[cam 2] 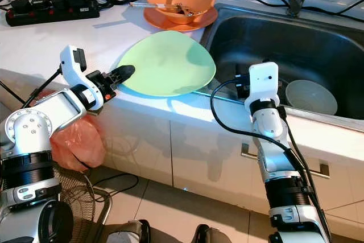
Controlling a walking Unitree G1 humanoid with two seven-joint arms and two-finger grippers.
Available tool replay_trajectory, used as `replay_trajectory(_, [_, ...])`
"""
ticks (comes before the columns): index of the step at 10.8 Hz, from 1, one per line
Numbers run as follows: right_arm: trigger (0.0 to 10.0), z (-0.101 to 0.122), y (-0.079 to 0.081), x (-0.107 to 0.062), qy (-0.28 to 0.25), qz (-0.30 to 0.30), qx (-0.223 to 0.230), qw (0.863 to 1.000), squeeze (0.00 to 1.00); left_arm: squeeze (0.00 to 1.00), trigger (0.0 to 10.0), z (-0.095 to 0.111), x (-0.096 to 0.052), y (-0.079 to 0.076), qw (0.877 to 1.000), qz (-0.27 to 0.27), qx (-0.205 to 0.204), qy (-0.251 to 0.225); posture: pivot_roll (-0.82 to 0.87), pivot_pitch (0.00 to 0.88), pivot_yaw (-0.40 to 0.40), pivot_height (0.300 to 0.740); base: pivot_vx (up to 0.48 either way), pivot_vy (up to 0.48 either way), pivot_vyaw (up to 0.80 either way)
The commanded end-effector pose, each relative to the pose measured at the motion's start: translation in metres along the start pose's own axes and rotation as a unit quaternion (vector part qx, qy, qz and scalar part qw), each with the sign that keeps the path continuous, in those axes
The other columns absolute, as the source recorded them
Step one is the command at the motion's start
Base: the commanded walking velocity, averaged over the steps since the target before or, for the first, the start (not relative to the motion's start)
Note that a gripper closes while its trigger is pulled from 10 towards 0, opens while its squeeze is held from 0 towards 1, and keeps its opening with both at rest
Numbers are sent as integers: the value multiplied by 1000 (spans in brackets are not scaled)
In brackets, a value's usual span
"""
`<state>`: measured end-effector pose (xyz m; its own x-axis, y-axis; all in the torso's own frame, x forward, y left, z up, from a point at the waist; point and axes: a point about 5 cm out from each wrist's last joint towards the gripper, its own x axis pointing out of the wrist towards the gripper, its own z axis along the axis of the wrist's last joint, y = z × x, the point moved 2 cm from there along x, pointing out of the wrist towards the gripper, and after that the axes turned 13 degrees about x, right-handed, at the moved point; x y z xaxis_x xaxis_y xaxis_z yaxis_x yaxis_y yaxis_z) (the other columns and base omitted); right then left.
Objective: Kitchen organization
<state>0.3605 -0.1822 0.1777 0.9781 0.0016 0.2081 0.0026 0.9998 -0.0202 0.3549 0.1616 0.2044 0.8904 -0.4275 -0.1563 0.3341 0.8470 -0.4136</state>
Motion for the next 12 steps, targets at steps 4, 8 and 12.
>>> replay_trajectory(4, [10000, 0, -1, -2, 0, -4, -1, 1000, 0, 0, 0, -26, 1, 0, 999, -1, -19, 50, 170, 156, -13, 740, 0, 0, 0])
replay_trajectory(8, [10000, -3, -2, -2, 5, -7, -3, 1000, 0, 0, 0, -29, 0, -4, 998, -13, -21, 51, 173, 158, -13, 740, 0, 0, 0])
replay_trajectory(12, [10000, -3, -3, -1, 7, -9, -3, 1000, 0, 0, 0, -30, 1, -7, 998, -20, -23, 50, 172, 158, -14, 740, 0, 0, 0])
